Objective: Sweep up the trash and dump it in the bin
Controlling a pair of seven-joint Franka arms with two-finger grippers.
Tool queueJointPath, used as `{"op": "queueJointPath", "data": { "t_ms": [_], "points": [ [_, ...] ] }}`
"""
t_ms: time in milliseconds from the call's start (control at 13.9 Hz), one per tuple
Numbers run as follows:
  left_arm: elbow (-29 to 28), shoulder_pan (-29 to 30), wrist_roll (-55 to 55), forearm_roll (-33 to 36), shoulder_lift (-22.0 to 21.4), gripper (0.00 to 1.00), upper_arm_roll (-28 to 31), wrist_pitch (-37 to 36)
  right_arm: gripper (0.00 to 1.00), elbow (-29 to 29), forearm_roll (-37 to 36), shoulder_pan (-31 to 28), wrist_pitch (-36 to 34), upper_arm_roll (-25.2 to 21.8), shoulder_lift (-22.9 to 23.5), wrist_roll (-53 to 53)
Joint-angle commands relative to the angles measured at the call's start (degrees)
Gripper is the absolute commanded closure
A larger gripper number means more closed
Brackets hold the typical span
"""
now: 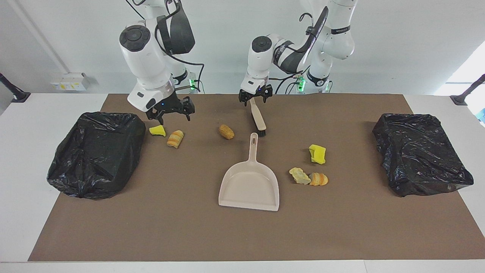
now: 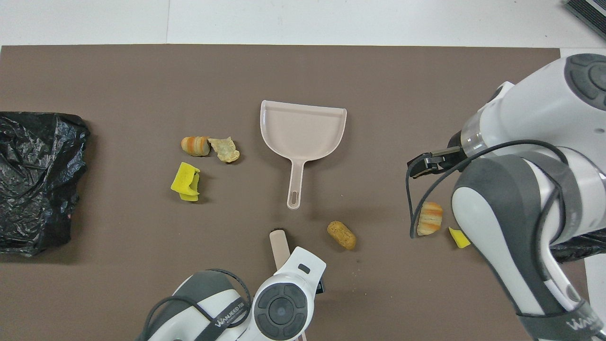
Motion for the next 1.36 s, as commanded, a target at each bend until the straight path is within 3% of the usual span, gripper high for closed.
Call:
{"op": "queueJointPath", "data": {
  "t_ms": [0,503,718,790,933,1005,1292],
  "points": [
    [-3.0,-3.0,-1.2,-1.1,-1.4,0.00,1.0,2.1,0.00,5.4,1.4,2.5,0.3,0.1,5.3,4.9],
    [-5.4,-7.0,-4.1,-1.4,0.3,0.00,1.1,4.9,0.00,10.5,4.0,4.4,11.0,3.2,14.5,12.4],
    [-4.7,-7.0,-3.6,-1.3,0.4,0.00,1.2,4.4,0.00,11.3,4.1,5.7,19.1,5.3,18.7,14.9],
    [-4.5,-6.9,-3.5,-1.4,0.1,0.10,1.2,3.8,0.00,11.6,4.0,6.9,21.7,5.3,20.3,16.3],
    [-3.9,-6.6,-3.6,-1.4,-0.6,0.75,1.2,2.1,0.00,14.9,3.5,9.4,22.9,5.3,24.1,20.1],
    [-3.5,-6.4,-3.5,-1.3,-0.6,1.00,1.2,1.1,0.00,16.7,3.4,10.6,23.5,5.3,25.9,22.2],
    [-3.3,-6.2,-2.3,-1.3,-2.0,1.00,1.3,-1.1,0.00,16.8,3.0,13.4,25.2,5.3,27.7,24.8]
  ]
}}
